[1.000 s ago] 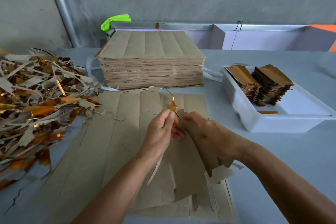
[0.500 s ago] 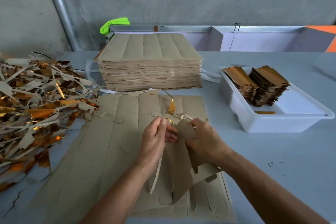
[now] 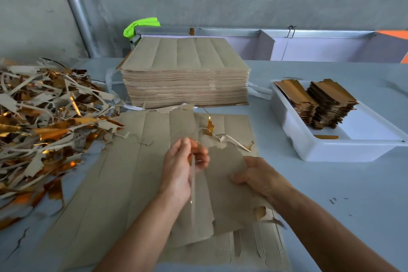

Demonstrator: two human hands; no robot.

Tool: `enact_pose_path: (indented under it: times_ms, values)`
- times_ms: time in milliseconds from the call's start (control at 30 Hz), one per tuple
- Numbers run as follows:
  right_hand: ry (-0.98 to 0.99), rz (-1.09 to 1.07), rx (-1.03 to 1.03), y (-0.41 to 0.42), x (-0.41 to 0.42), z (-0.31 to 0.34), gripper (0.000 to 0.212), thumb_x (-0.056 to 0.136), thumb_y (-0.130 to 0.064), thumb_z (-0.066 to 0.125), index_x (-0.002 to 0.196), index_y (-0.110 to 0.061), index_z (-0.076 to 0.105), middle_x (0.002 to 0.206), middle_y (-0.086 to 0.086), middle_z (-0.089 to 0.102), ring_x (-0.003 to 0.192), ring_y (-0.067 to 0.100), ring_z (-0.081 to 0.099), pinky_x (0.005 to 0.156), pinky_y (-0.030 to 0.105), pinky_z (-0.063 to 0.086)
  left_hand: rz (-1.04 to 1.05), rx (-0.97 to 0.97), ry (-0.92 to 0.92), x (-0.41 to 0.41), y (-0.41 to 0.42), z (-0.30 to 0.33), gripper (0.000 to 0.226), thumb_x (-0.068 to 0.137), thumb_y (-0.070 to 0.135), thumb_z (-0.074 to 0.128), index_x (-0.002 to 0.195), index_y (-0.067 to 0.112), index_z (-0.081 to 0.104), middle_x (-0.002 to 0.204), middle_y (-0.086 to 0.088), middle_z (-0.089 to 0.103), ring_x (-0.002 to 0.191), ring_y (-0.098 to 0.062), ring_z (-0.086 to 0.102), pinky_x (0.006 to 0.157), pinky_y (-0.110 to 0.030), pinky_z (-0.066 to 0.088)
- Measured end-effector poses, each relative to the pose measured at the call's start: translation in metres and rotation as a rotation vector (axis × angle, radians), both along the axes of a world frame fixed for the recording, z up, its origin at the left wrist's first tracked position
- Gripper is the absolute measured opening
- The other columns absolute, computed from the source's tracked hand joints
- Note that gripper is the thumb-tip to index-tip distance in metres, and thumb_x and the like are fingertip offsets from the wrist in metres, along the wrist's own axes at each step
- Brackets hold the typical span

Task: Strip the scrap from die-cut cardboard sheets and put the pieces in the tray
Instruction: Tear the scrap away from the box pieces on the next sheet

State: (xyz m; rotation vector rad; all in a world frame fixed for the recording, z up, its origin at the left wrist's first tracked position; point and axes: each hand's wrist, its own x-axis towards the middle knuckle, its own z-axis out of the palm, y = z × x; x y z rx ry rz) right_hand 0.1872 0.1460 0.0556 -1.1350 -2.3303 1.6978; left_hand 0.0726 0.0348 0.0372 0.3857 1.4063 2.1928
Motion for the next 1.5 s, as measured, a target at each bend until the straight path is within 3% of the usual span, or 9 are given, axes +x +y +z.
enact_pose_path:
  times_ms: [267, 367, 533, 633, 800, 933, 1067, 1200, 1500]
  values:
    - [0.329, -0.483, -0.308, 0.024, 0.028, -0.013, 0.006, 0.088, -0.016, 0.064, 0.091, -0.02, 0.06, 0.082, -0.002, 0.064, 0.074, 0.014, 0.058, 0.056, 0.027, 0.041, 0.14, -0.261, 0.366, -0.021, -0.025, -0.011, 0.033, 0.099, 0.019, 0.045, 0.067, 0.013, 0.048, 0.046, 0.012, 0.035, 0.045, -0.004, 0.031, 0.045, -0.021, 0.026]
    - [0.451, -0.549, -0.385, 0.02, 0.026, -0.013, 0.017, 0.09, -0.018, 0.061, 0.106, -0.02, 0.057, 0.09, -0.002, 0.062, 0.08, 0.015, 0.057, 0.058, 0.031, 0.042, -0.069, -0.496, 0.758, -0.009, -0.034, -0.003, 0.029, 0.078, 0.058, 0.064, 0.086, 0.03, 0.059, 0.05, 0.016, 0.042, 0.048, 0.002, 0.04, 0.05, -0.014, 0.031]
    - [0.636, -0.603, -0.459, 0.001, 0.013, -0.012, 0.01, 0.089, -0.013, 0.062, 0.09, -0.022, 0.061, 0.07, -0.005, 0.07, 0.06, 0.011, 0.066, 0.04, 0.02, 0.049, -0.376, -0.891, 1.138, 0.026, -0.022, 0.011, 0.128, 0.037, 0.088, 0.056, 0.147, 0.036, 0.017, 0.128, 0.008, 0.056, 0.107, -0.006, 0.056, 0.094, -0.023, 0.044]
    - [0.732, -0.651, -0.525, -0.008, 0.011, -0.014, 0.011, 0.089, -0.015, 0.062, 0.094, -0.025, 0.062, 0.074, -0.005, 0.071, 0.065, 0.012, 0.067, 0.049, 0.027, 0.053, -0.31, -0.963, 1.051, 0.032, -0.018, 0.006, 0.119, 0.042, 0.078, 0.07, 0.14, 0.025, 0.029, 0.134, 0.004, 0.049, 0.116, -0.014, 0.05, 0.098, -0.029, 0.043]
    - [0.914, -0.721, -0.711, -0.02, 0.002, -0.012, 0.018, 0.091, -0.011, 0.058, 0.101, -0.026, 0.061, 0.094, 0.002, 0.069, 0.092, 0.023, 0.065, 0.079, 0.049, 0.055, -0.328, -0.789, 0.559, 0.028, -0.016, 0.007, 0.076, 0.039, 0.075, 0.067, 0.089, 0.018, 0.065, 0.086, 0.005, 0.066, 0.077, -0.004, 0.056, 0.066, -0.015, 0.043]
    - [1.028, -0.741, -0.688, -0.028, -0.009, -0.009, 0.023, 0.092, -0.007, 0.057, 0.108, -0.024, 0.06, 0.082, -0.004, 0.071, 0.081, 0.018, 0.066, 0.071, 0.042, 0.055, -0.406, -0.673, 0.366, 0.026, -0.016, 0.013, 0.086, 0.04, 0.077, 0.061, 0.084, 0.003, 0.069, 0.078, 0.004, 0.059, 0.073, -0.008, 0.051, 0.063, -0.019, 0.033]
    - [1.095, -0.632, -0.668, -0.042, -0.022, -0.008, 0.024, 0.092, -0.005, 0.053, 0.106, -0.023, 0.061, 0.091, 0.002, 0.072, 0.088, 0.024, 0.066, 0.082, 0.048, 0.054, -0.417, -0.65, 0.195, 0.025, -0.011, 0.011, 0.028, 0.054, 0.044, 0.083, 0.06, 0.019, 0.072, 0.062, 0.01, 0.068, 0.058, -0.001, 0.06, 0.055, -0.016, 0.039]
    - [1.115, -0.61, -0.618, -0.043, -0.028, -0.009, 0.028, 0.091, -0.004, 0.055, 0.112, -0.022, 0.06, 0.1, 0.003, 0.071, 0.09, 0.022, 0.067, 0.08, 0.046, 0.056, -0.414, -0.644, -0.01, 0.018, -0.007, 0.008, 0.03, 0.064, 0.014, 0.083, 0.053, 0.018, 0.055, 0.054, 0.0, 0.049, 0.05, -0.009, 0.038, 0.05, -0.022, 0.026]
    - [0.935, -0.774, -0.339, 0.011, -0.005, 0.005, 0.026, 0.092, -0.01, 0.057, 0.111, -0.027, 0.054, 0.1, -0.004, 0.063, 0.097, 0.022, 0.061, 0.074, 0.05, 0.055, -0.382, -0.731, 0.36, 0.007, -0.025, 0.005, 0.019, 0.087, 0.011, 0.065, 0.069, 0.014, 0.059, 0.067, 0.001, 0.056, 0.067, -0.011, 0.049, 0.065, -0.024, 0.038]
